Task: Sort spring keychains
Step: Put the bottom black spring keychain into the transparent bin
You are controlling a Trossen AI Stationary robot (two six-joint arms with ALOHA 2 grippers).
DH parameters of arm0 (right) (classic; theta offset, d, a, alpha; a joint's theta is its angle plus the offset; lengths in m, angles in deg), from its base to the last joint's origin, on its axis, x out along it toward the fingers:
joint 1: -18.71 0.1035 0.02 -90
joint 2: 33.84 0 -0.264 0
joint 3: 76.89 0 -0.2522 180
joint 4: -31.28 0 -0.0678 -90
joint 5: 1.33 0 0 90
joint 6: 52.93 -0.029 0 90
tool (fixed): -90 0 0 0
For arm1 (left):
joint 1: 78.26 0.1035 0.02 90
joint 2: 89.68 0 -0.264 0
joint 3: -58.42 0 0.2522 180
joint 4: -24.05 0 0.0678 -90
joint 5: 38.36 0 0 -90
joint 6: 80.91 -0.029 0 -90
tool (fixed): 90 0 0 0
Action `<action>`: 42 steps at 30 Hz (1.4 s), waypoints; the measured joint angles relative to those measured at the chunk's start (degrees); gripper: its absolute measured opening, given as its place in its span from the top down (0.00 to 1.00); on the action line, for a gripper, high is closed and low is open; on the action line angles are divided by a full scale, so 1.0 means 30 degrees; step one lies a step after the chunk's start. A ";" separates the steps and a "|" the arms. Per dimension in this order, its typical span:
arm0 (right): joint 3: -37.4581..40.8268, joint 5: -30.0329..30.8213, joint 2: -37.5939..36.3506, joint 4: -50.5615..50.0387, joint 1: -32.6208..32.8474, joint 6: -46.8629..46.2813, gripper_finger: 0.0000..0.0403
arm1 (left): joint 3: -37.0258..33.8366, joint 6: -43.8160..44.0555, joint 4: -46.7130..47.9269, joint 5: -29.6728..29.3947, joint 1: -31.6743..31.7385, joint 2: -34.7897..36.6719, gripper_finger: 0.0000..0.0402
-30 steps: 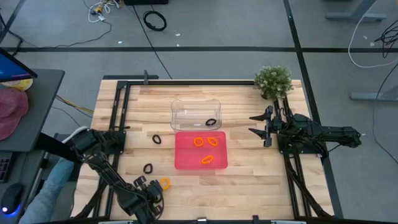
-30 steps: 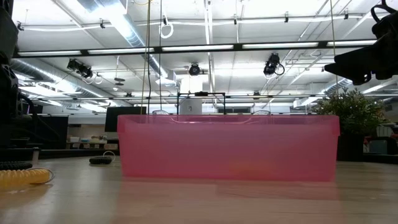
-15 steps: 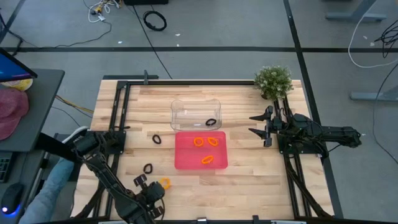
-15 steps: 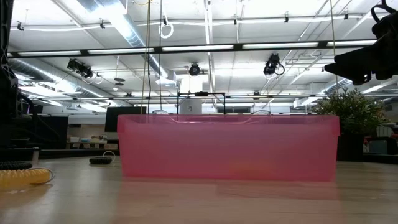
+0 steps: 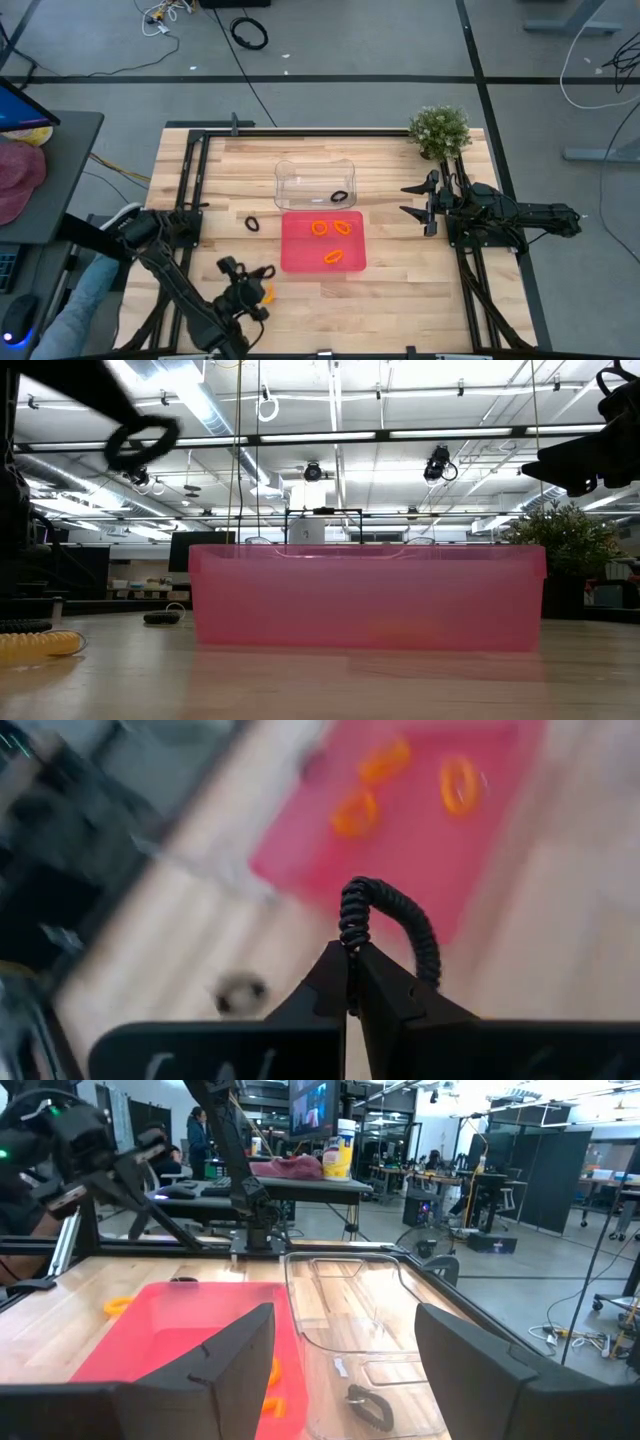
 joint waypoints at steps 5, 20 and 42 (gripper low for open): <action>0.0000 0.0006 0.0005 0.0001 0.0007 0.0000 0.39 | -0.0517 -0.2006 -0.0072 -0.3129 0.1152 -0.0007 0.98; 0.0000 0.0000 0.0004 0.0001 0.0007 0.0000 0.39 | -0.0784 -0.6626 0.0090 -0.6049 0.4849 -0.0022 0.98; 0.0000 0.0006 0.0005 0.0001 0.0007 0.0000 0.39 | -0.0777 -1.1978 0.0087 -0.9442 1.1655 -0.0022 0.98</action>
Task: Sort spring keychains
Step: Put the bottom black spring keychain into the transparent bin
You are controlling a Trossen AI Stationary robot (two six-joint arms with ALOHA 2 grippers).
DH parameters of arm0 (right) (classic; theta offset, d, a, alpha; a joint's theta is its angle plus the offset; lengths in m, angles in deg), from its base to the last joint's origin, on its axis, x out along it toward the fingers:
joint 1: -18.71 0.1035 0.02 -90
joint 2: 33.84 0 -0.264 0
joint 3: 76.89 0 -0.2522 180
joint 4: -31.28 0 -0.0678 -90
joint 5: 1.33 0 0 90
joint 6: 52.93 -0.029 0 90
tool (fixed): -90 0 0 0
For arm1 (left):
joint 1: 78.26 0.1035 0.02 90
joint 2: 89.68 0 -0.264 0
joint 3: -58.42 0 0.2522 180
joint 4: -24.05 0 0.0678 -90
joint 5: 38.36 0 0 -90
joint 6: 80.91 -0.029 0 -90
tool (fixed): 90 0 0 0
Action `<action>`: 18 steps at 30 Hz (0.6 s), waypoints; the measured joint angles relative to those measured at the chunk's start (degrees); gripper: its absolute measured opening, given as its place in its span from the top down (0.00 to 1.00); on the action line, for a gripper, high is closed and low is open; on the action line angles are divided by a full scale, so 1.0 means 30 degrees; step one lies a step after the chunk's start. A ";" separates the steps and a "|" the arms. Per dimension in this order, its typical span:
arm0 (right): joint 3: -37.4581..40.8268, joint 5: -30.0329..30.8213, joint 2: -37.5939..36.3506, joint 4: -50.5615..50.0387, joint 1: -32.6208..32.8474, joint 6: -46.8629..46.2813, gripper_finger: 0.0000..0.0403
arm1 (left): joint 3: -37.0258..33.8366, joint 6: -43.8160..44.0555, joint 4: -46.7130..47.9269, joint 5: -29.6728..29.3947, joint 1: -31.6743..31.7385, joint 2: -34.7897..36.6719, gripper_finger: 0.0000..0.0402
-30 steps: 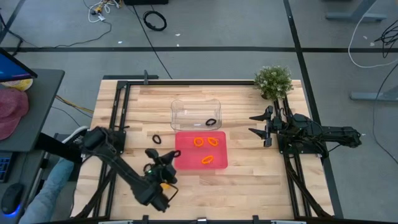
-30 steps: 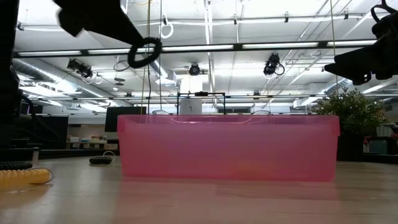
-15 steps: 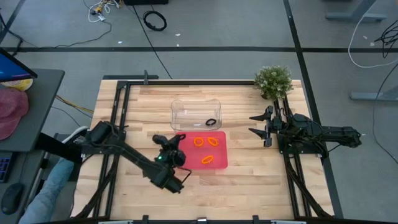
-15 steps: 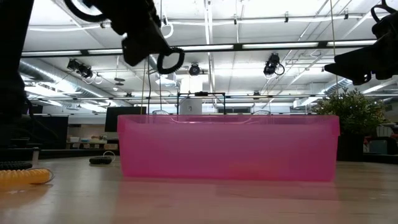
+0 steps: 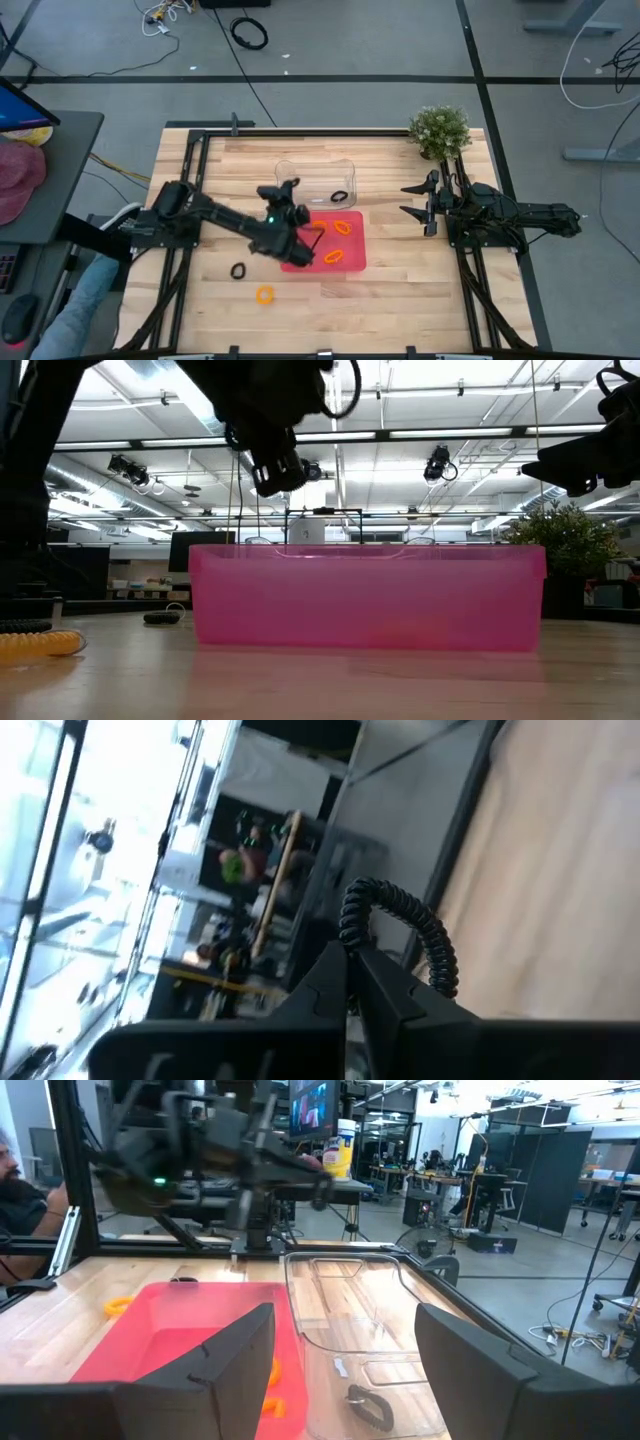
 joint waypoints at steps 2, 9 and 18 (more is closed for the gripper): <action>0.0000 0.0000 0.0000 -0.0005 0.0000 -0.0003 0.39 | 0.0000 -0.0120 -0.0004 -0.0200 0.0706 0.0000 0.98; 0.0000 -0.0004 -0.0002 0.0000 -0.0006 0.0000 0.39 | 0.0000 -0.1411 -0.0484 -0.1237 0.2315 0.0000 0.98; 0.0000 -0.0005 -0.0006 0.0000 -0.0003 -0.0002 0.39 | 0.0000 -0.1329 -0.1816 -0.2448 0.3531 0.0000 0.98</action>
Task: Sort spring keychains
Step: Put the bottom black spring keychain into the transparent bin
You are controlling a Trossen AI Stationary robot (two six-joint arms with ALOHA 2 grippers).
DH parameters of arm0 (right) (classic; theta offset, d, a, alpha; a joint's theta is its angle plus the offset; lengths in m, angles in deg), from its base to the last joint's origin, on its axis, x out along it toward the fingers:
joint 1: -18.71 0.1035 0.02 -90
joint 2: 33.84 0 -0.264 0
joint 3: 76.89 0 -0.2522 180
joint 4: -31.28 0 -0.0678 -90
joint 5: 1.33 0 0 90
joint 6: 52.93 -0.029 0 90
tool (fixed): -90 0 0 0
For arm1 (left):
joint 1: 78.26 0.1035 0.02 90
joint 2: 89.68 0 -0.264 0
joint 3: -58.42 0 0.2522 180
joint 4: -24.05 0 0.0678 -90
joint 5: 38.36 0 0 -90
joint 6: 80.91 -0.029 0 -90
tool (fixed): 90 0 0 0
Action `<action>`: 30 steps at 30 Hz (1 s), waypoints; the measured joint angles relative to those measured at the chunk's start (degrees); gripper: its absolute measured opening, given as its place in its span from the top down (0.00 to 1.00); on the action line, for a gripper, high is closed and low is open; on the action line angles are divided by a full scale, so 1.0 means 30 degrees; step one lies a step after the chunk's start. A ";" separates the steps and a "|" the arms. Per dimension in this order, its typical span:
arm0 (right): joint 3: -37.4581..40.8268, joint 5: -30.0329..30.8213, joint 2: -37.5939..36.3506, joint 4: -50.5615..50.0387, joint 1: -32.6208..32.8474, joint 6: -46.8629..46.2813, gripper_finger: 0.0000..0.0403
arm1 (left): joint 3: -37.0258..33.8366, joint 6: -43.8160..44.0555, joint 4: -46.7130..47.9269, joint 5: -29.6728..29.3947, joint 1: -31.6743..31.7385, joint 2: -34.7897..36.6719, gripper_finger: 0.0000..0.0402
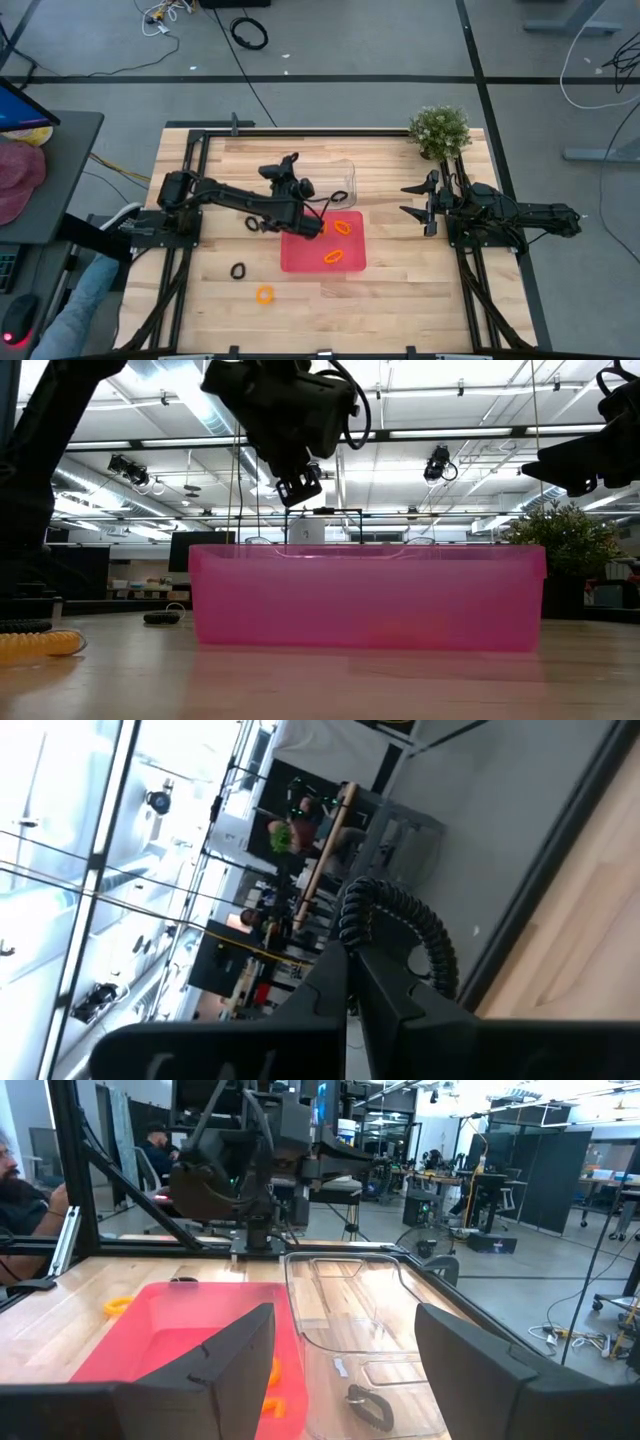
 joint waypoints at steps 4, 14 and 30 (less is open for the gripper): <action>0.0000 -0.0001 0.0006 0.0000 0.0003 0.0002 0.39 | 0.0000 0.0082 -0.0072 -0.0087 0.0364 0.0000 0.98; 0.0000 0.0003 0.0006 -0.0002 0.0003 0.0002 0.39 | 0.0000 0.0634 -0.0430 -0.0082 0.0571 0.0000 0.98; 0.0007 -0.0002 0.0006 0.0000 0.0003 0.0002 0.39 | 0.0000 0.1614 -0.0593 0.1601 -0.0672 0.0000 0.97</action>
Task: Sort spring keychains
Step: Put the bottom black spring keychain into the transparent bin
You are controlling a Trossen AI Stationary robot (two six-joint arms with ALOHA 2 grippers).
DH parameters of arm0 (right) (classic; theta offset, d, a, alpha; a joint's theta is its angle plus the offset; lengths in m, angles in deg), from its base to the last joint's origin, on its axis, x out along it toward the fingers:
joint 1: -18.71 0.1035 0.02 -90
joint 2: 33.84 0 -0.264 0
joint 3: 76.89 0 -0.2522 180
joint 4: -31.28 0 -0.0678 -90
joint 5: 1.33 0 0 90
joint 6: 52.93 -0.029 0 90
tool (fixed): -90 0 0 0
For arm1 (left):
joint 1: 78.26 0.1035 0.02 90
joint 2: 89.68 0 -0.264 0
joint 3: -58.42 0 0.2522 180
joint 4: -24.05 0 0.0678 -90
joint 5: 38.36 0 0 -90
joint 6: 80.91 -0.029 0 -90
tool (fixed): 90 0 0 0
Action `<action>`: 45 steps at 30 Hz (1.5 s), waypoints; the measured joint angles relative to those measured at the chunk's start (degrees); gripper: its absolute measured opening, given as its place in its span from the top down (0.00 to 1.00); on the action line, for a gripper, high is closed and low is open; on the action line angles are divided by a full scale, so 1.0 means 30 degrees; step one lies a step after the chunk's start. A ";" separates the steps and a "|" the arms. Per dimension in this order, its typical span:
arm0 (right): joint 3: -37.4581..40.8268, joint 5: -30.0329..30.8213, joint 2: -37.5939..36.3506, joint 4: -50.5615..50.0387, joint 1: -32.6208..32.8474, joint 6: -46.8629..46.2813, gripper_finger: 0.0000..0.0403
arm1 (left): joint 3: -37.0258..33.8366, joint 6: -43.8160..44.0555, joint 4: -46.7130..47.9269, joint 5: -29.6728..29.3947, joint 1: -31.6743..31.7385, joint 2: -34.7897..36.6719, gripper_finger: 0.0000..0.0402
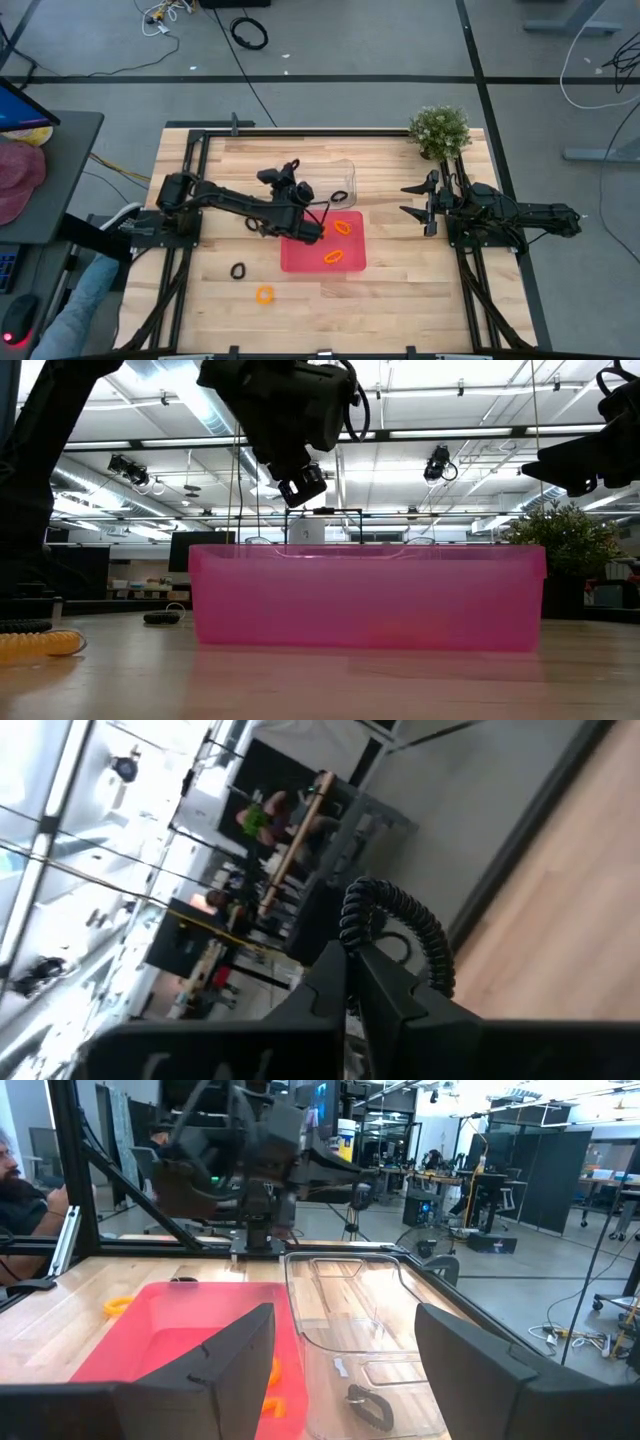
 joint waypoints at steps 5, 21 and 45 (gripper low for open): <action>0.0000 0.0000 0.0000 0.0000 -0.0007 -0.0007 0.39 | 0.0000 0.1048 -0.0018 0.0922 -0.1212 0.0000 0.97; 0.0000 0.0006 0.0000 0.0000 -0.0006 -0.0004 0.39 | 0.0000 0.1098 -0.4565 0.1624 -0.4341 0.0000 0.97; 0.0000 0.0000 -0.0002 -0.0007 -0.0007 0.0000 0.39 | -1.2877 -1.8172 -4.0732 1.0236 -0.3285 0.5323 0.98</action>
